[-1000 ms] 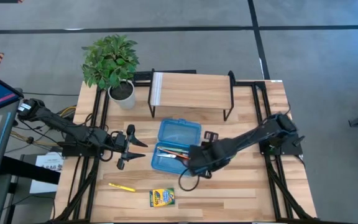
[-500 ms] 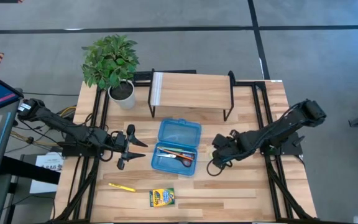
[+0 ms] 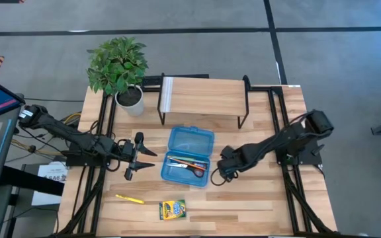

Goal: Pack school essentials
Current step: Put the green sticky notes into the blue supply box

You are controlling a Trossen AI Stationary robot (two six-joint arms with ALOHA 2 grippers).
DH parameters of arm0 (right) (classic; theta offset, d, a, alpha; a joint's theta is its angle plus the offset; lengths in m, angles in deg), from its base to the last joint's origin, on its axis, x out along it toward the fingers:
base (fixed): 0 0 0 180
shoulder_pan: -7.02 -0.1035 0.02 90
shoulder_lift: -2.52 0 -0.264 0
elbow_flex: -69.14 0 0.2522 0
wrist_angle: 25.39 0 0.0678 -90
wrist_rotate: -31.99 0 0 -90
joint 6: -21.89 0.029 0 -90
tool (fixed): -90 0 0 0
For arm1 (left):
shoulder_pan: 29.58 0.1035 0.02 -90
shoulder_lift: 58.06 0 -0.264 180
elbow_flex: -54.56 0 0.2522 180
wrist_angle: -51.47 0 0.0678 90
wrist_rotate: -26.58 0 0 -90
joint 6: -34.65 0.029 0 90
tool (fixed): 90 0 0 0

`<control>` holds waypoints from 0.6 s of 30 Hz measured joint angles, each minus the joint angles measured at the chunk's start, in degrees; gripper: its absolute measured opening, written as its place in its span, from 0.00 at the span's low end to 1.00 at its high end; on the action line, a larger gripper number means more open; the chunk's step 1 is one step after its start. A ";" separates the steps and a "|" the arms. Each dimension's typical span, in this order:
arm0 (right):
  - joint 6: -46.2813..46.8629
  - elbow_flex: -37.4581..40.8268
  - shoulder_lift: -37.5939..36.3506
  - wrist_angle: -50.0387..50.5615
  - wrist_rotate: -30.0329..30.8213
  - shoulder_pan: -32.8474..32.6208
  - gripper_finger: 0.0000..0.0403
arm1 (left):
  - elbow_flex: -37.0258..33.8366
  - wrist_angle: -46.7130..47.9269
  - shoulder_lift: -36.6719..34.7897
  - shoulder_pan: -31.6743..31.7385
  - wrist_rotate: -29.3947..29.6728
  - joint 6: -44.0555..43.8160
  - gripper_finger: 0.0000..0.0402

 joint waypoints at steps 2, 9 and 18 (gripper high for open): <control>-0.46 -0.01 0.88 -0.58 -0.38 0.38 0.95 | -0.02 -0.01 0.00 0.00 -0.05 -0.05 0.43; -0.53 0.01 0.94 -0.54 -1.27 0.77 0.99 | -0.01 0.01 0.00 0.00 -0.06 -0.09 0.43; 1.20 6.61 0.44 -8.95 -3.86 1.07 0.99 | -0.02 -0.02 -0.02 -0.02 -1.44 -0.28 0.43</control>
